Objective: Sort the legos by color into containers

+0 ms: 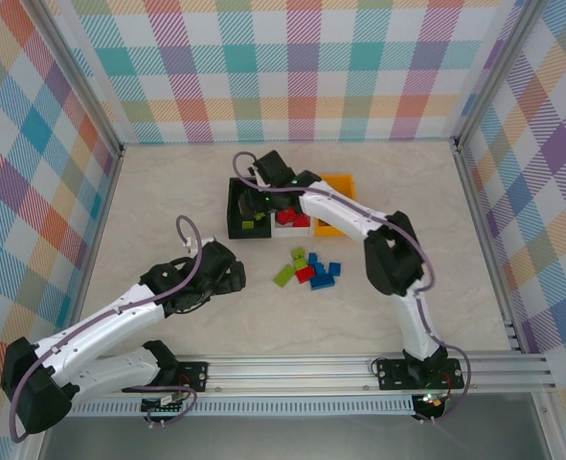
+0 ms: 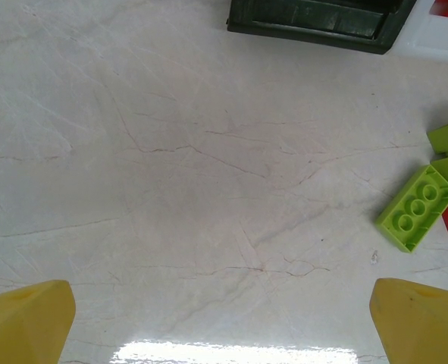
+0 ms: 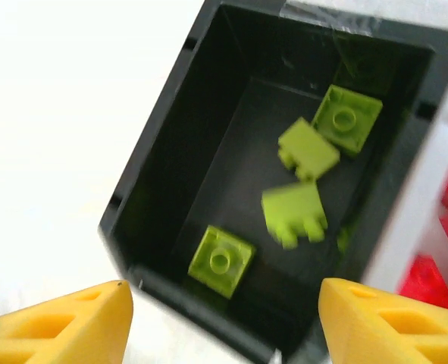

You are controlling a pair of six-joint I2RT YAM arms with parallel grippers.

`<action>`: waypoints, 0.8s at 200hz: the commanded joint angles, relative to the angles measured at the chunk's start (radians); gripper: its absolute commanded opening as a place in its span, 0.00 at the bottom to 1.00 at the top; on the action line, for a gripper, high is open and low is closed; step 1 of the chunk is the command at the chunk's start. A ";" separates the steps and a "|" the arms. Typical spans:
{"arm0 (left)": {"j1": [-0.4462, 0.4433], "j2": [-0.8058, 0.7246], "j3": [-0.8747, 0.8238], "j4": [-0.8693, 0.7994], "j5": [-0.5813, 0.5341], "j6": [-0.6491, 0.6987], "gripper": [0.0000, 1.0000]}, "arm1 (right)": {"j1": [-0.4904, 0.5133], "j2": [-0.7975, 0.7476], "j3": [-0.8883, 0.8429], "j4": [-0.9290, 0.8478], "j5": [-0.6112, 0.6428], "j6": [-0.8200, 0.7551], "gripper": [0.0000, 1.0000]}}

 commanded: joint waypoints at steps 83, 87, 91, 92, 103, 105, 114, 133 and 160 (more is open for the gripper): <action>0.017 0.059 0.036 0.035 0.024 0.010 1.00 | -0.045 -0.667 -0.906 0.017 0.137 0.210 0.69; 0.016 0.061 0.035 0.038 0.027 0.008 1.00 | -0.054 -0.668 -0.921 0.022 0.138 0.214 0.69; 0.016 0.064 0.034 0.040 0.029 0.008 1.00 | -0.064 -0.668 -0.931 0.024 0.138 0.218 0.70; 0.016 0.064 0.034 0.040 0.029 0.007 1.00 | -0.066 -0.668 -0.934 0.025 0.139 0.218 0.70; 0.016 0.071 0.033 0.046 0.034 0.007 1.00 | -0.090 -0.667 -0.950 0.025 0.149 0.234 0.68; 0.017 0.072 0.033 0.045 0.034 0.007 1.00 | -0.095 -0.667 -0.953 0.025 0.148 0.236 0.68; 0.018 0.074 0.034 0.044 0.036 0.005 1.00 | -0.111 -0.671 -0.964 0.035 0.149 0.240 0.65; 0.017 0.062 0.025 0.040 0.034 -0.001 1.00 | -0.150 -0.659 -0.974 0.046 0.157 0.240 0.60; 0.017 0.048 0.009 0.046 0.036 -0.006 1.00 | -0.180 -0.595 -0.950 0.087 0.130 0.217 0.60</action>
